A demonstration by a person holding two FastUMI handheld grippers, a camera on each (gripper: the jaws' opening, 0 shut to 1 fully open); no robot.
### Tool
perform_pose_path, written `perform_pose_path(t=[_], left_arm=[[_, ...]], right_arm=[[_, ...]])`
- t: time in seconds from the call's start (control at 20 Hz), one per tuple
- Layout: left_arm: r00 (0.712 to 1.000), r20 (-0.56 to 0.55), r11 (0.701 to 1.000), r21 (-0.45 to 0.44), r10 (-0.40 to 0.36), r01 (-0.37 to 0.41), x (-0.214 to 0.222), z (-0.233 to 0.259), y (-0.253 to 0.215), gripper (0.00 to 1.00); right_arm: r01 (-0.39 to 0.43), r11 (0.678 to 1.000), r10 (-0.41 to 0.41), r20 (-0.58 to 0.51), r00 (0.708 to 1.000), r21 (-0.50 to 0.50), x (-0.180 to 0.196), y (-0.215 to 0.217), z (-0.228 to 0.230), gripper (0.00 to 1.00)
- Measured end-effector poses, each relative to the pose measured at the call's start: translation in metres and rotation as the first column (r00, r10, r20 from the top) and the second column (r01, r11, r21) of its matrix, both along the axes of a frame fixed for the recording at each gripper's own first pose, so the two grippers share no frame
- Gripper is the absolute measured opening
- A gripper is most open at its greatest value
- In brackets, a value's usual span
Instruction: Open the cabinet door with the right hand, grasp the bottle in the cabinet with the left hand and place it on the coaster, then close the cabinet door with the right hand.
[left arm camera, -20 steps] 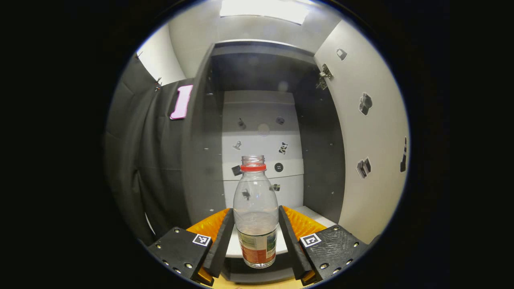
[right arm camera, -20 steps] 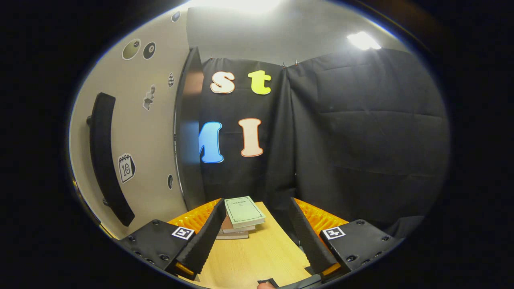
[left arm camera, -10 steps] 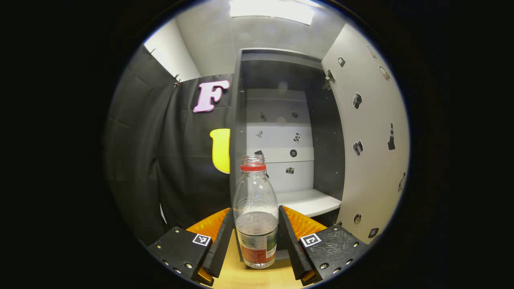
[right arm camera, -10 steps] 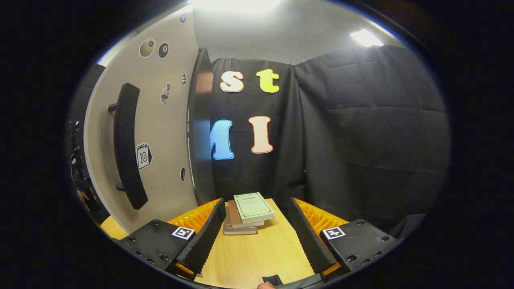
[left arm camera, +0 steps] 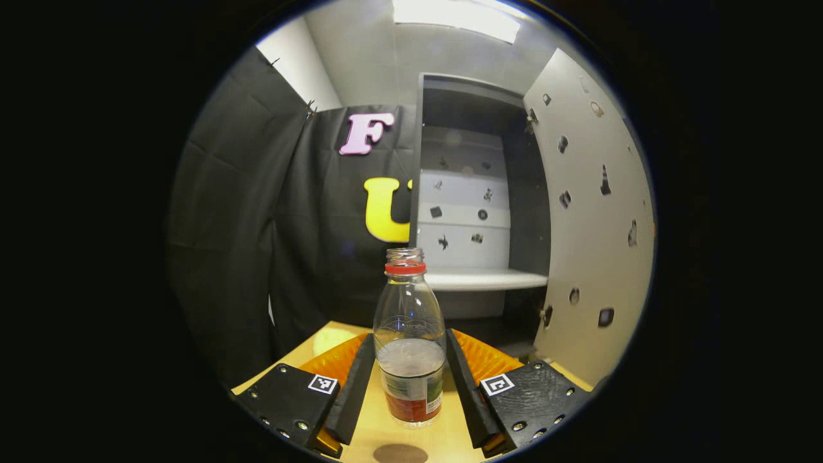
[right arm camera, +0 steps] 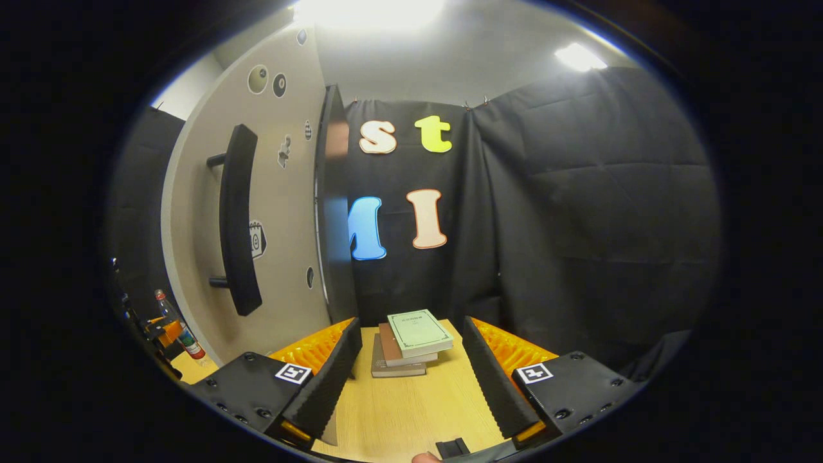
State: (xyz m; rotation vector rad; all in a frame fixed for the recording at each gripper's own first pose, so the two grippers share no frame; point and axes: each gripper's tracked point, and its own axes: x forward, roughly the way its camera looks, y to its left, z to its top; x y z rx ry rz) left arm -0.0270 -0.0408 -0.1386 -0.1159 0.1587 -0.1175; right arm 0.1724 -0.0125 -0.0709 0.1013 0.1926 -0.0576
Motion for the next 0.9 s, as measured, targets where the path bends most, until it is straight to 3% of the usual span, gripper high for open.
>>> perform_pose_path(t=[0.2, 0.9], left_arm=[[1.0, -0.001, 0.999, 0.014, 0.03, -0.03, -0.019, -0.029, 0.009, 0.63], [0.993, -0.111, 1.0, 0.016, 0.029, -0.027, -0.04, -0.142, -0.006, 0.63]], right_arm=[[-0.021, 0.999, 0.02, -0.012, 1.0, -0.029, -0.003, 0.009, -0.004, 1.0], [-0.022, 0.994, 0.02, -0.026, 0.999, -0.109, -0.017, 0.006, -0.007, 1.0]])
